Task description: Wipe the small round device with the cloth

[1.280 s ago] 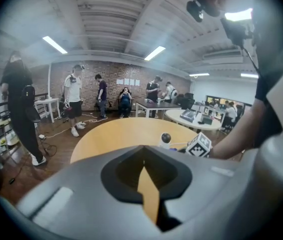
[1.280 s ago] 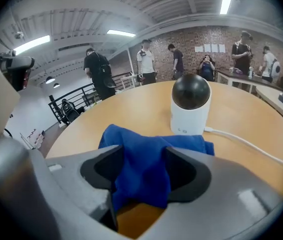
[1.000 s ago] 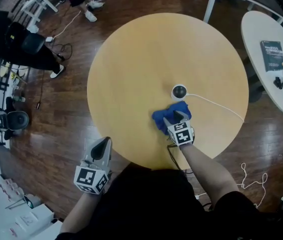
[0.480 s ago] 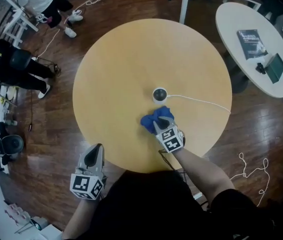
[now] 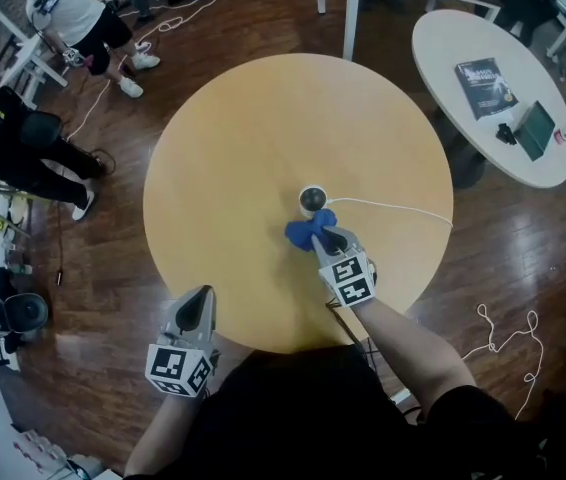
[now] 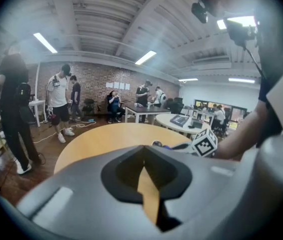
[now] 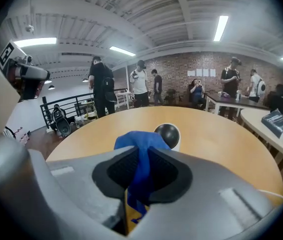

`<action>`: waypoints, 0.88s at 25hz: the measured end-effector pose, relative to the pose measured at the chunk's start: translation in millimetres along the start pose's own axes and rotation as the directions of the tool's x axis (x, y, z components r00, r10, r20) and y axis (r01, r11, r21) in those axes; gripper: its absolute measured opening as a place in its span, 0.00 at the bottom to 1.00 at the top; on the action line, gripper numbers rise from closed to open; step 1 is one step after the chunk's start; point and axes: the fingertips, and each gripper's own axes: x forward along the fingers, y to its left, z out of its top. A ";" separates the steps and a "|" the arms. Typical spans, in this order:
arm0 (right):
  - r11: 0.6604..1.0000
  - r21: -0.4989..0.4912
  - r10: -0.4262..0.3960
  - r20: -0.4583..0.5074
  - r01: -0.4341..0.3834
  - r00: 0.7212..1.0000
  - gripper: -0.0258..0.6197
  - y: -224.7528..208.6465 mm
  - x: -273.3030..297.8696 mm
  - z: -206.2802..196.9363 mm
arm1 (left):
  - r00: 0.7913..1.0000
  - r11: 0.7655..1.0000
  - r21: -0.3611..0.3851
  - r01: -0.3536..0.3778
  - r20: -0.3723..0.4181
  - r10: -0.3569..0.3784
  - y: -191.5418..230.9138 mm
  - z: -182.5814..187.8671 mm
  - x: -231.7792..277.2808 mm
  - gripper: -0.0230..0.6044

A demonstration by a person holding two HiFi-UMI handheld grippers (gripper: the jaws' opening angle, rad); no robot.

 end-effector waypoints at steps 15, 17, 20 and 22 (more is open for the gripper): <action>0.990 0.036 -0.139 0.083 0.137 0.987 0.13 -72.5 19.1 58.8 | 0.999 0.999 -0.017 -0.029 -0.017 0.029 8.1 -9.6 -8.0 0.04; 0.991 0.030 -0.136 0.067 0.134 0.988 0.13 -71.7 25.3 57.2 | 0.999 0.999 -0.023 -0.038 -0.020 0.038 11.2 -11.6 -10.3 0.04; 0.992 0.021 -0.128 0.039 0.128 0.991 0.13 -70.8 32.0 52.4 | 0.998 0.998 -0.033 -0.050 -0.026 0.049 13.2 -14.4 -12.5 0.04; 0.992 0.013 -0.128 0.021 0.127 0.992 0.13 -70.2 34.3 48.7 | 0.998 0.998 -0.042 -0.052 -0.029 0.050 14.0 -16.6 -13.8 0.04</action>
